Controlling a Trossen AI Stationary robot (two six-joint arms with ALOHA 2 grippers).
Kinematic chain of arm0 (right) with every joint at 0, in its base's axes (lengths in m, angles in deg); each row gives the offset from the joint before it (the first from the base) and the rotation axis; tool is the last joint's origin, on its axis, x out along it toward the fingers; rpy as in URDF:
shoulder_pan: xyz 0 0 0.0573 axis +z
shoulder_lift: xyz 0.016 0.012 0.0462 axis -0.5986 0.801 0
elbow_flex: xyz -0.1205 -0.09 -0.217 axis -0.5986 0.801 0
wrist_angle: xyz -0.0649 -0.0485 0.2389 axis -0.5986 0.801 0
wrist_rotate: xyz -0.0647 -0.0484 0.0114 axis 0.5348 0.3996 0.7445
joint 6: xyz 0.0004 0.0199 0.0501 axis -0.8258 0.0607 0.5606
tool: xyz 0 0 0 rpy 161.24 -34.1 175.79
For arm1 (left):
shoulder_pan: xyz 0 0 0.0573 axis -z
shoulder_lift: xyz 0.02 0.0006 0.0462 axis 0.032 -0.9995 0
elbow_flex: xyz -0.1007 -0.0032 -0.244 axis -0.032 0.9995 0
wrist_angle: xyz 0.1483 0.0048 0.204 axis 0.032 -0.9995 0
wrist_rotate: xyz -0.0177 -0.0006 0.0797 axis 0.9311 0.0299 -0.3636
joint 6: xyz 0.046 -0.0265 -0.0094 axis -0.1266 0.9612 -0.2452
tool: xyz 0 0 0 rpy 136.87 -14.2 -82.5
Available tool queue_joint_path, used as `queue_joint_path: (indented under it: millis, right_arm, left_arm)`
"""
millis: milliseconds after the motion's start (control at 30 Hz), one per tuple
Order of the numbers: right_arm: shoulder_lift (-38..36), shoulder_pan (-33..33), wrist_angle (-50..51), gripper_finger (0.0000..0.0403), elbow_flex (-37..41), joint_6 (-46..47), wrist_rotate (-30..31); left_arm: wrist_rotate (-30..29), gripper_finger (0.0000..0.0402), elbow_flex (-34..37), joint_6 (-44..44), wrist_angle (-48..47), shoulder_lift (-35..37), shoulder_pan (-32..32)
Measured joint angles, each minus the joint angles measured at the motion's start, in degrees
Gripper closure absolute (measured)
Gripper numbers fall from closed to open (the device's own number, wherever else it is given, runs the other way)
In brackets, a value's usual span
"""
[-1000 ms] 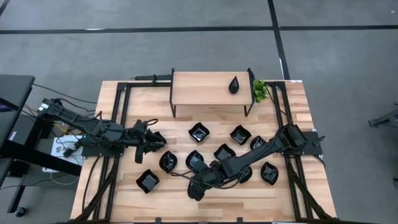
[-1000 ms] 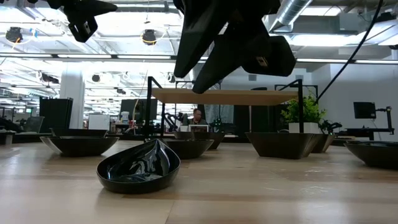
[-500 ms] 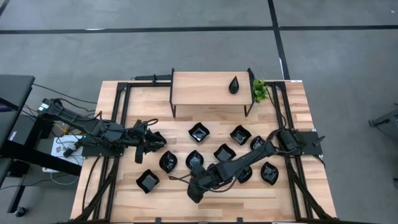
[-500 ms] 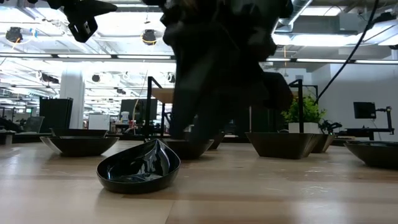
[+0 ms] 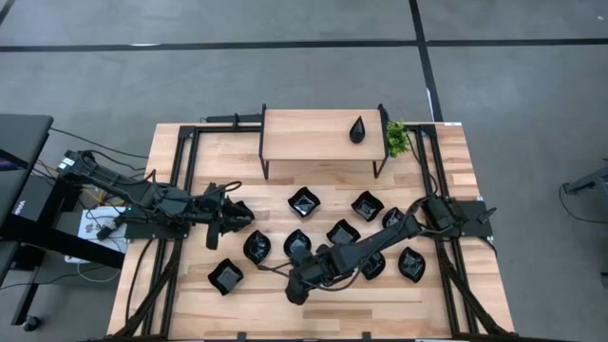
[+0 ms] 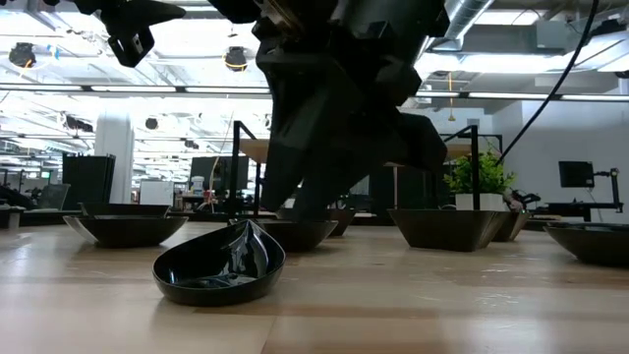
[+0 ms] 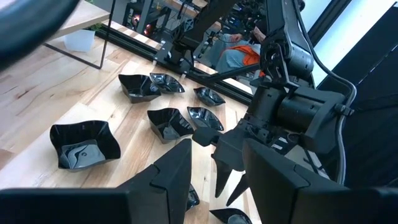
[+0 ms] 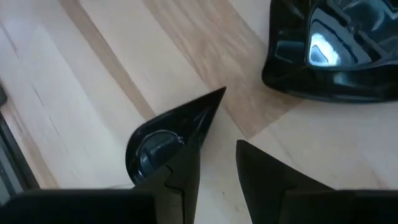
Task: Pick & Place Mini shaped plates
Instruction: Stack the drop-shaped plate on top of the other drop-shaped plates on the shelf
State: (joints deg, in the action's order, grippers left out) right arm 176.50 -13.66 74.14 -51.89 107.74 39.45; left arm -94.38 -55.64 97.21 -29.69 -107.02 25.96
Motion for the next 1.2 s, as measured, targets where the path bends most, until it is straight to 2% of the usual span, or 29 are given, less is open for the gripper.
queue_joint_path:
  millis: [233, 333, 667, 1200]
  right_arm:
    - [1.0, 0.1, -1.0, 0.0304, 0.0, 0.3, 0.8]
    - [2.7, 0.8, -4.8, 0.0304, -0.1, 0.7, -1.0]
    - [2.3, 1.2, -1.5, 0.0304, 0.0, 2.4, 1.9]
    - [2.7, 1.1, -1.4, 0.0306, 0.0, 1.4, 0.9]
  left_arm:
    - [0.0, 0.0257, 0.0, 0.0, 0.0, 0.0, 0.0]
    - [0.0, 0.0257, 0.0, 0.0, 0.0, 0.0, 0.0]
    - [0.0, 0.0257, 0.0, 0.0, 0.2, 0.0, 0.0]
    - [0.0, 0.0257, 0.0, 0.0, 0.2, 0.0, 0.0]
